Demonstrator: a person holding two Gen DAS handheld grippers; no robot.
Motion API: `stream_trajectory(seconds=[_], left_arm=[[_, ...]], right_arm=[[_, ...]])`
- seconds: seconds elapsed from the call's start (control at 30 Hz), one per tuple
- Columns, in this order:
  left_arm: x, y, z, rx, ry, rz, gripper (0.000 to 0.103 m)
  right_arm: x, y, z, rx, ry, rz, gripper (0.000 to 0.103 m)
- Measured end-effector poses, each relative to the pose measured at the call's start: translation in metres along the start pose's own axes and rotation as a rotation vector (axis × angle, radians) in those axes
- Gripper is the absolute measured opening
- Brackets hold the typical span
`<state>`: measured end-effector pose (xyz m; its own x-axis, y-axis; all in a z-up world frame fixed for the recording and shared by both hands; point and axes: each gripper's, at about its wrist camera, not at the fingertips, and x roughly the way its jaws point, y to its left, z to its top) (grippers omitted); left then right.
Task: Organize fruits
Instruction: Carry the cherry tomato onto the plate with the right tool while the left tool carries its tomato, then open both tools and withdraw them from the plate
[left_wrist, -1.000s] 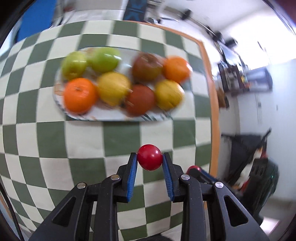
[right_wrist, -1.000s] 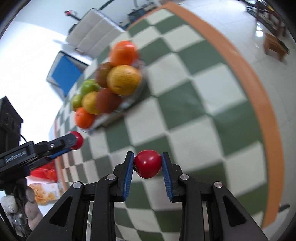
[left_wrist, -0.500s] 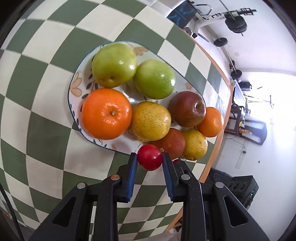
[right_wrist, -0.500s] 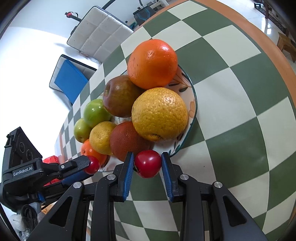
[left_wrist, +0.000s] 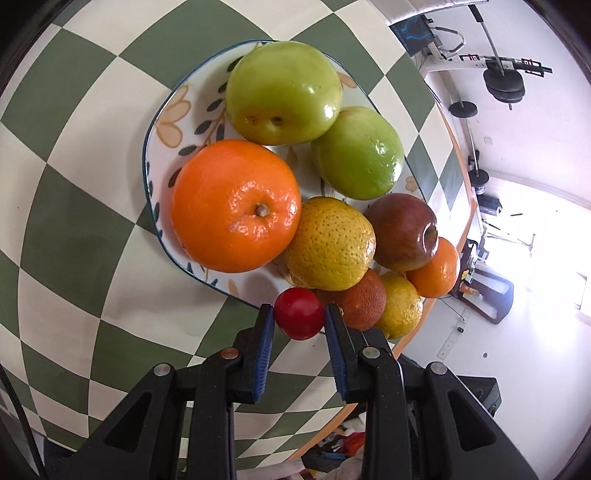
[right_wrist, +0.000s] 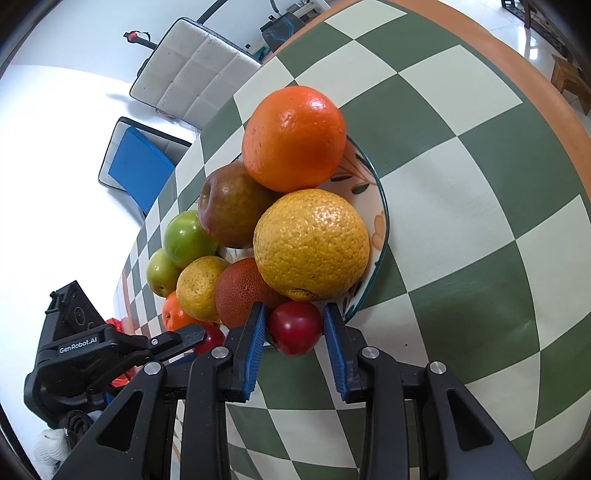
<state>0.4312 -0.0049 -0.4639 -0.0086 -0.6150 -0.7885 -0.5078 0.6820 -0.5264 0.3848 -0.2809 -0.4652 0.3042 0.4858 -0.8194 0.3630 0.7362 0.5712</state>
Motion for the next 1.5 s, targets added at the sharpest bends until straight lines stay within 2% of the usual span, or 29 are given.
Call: stream_trajectory(seconds=[0.07,0.23,0.3,0.4,0.47,0.5,0.53,0.57,0.63,0.77,0.83,1.17,1.4,1.5], left_arm=[[-0.001,0.0,0.0,-0.001,0.002,0.006,0.026],[-0.003,-0.002,0.001,-0.002,0.001,0.024,0.027],[-0.006,-0.005,-0.003,0.024,-0.003,0.052,0.027],[-0.016,-0.017,-0.012,0.129,-0.047,0.151,0.031],[-0.023,-0.029,-0.02,0.232,-0.092,0.243,0.043],[-0.029,-0.037,-0.027,0.313,-0.137,0.313,0.056],[-0.032,-0.042,-0.031,0.356,-0.165,0.352,0.068],[-0.037,-0.048,-0.038,0.422,-0.211,0.42,0.073],[-0.041,-0.057,-0.046,0.498,-0.258,0.5,0.088],[-0.048,-0.059,-0.058,0.575,-0.326,0.588,0.093],[-0.054,-0.057,-0.063,0.587,-0.351,0.599,0.098],[-0.083,-0.061,-0.099,0.601,-0.436,0.582,0.099],[-0.128,-0.07,-0.153,0.657,-0.554,0.56,0.099],[-0.147,-0.072,-0.176,0.683,-0.577,0.537,0.099]], right_arm=[[-0.002,0.0,0.001,0.005,-0.003,0.002,0.043],[-0.01,-0.001,0.002,0.002,0.001,-0.017,0.049],[-0.017,0.003,0.0,-0.025,0.001,-0.054,0.058],[-0.032,0.015,-0.004,-0.115,-0.029,-0.136,0.076],[-0.041,0.028,-0.007,-0.206,-0.046,-0.236,0.086],[-0.045,0.033,-0.009,-0.241,-0.056,-0.272,0.088],[-0.049,0.04,-0.011,-0.288,-0.068,-0.329,0.091],[-0.052,0.045,-0.013,-0.321,-0.078,-0.364,0.094],[-0.058,0.053,-0.017,-0.37,-0.099,-0.422,0.096],[-0.07,0.058,-0.021,-0.407,-0.126,-0.458,0.097],[-0.077,0.061,-0.024,-0.41,-0.137,-0.461,0.097],[-0.122,0.082,-0.046,-0.437,-0.211,-0.465,0.099],[-0.172,0.103,-0.075,-0.474,-0.263,-0.445,0.099],[-0.199,0.111,-0.093,-0.486,-0.293,-0.432,0.099]])
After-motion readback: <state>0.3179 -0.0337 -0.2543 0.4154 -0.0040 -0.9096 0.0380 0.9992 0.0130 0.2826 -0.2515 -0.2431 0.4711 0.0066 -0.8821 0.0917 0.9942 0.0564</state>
